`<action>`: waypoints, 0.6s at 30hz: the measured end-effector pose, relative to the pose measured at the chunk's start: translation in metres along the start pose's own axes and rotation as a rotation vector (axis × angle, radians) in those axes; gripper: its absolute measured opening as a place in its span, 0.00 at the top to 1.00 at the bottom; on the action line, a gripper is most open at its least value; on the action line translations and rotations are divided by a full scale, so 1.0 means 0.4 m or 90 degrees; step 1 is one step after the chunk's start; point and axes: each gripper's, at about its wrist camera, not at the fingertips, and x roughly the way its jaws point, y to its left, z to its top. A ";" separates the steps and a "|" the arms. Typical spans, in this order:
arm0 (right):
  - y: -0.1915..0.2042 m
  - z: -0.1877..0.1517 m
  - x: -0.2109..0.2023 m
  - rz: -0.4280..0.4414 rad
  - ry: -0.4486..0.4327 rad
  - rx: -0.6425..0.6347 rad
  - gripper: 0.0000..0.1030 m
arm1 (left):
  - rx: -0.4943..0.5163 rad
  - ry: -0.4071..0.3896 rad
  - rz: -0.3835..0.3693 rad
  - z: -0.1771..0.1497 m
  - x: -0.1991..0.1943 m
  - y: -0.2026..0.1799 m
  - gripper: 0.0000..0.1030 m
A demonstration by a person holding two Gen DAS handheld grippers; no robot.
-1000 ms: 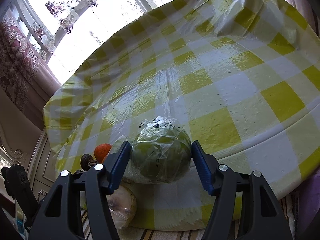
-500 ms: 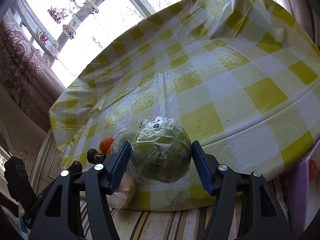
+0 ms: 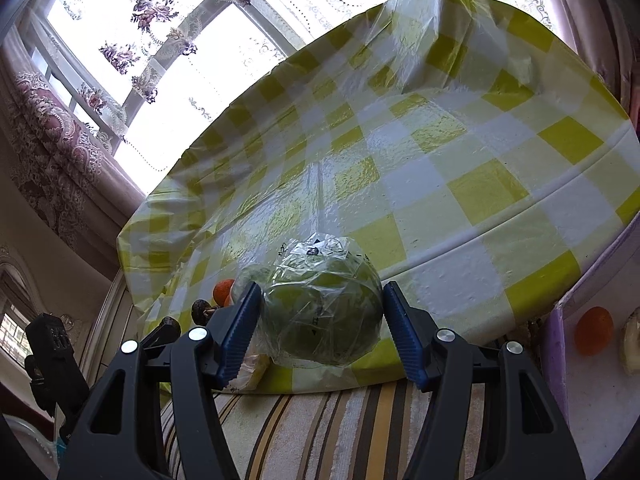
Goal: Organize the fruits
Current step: 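Carry the dark fruit and green cabbage into the box and open both tools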
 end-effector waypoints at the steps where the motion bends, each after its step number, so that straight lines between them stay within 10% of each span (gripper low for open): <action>1: -0.006 0.002 -0.008 0.001 -0.003 0.002 0.40 | 0.004 0.000 -0.004 0.000 -0.001 -0.009 0.62; 18: -0.123 0.005 -0.144 -0.048 -0.028 0.022 0.40 | 0.090 0.000 -0.091 -0.002 -0.018 -0.217 0.62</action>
